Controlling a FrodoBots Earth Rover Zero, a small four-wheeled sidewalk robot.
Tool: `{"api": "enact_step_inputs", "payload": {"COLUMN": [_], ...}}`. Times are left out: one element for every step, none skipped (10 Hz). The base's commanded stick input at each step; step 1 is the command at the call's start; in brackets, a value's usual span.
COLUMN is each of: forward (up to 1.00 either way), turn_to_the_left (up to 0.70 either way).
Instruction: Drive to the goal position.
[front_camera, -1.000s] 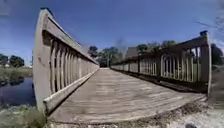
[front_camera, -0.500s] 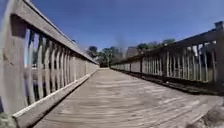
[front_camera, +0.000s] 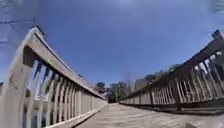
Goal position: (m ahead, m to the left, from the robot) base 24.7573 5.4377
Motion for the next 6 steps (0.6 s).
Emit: {"api": "enact_step_inputs", "payload": {"forward": [0.7,0.7,0.7,0.7,0.7,0.7], "turn_to_the_left": [0.0,0.0,0.0,0.0,0.0,0.0]}}
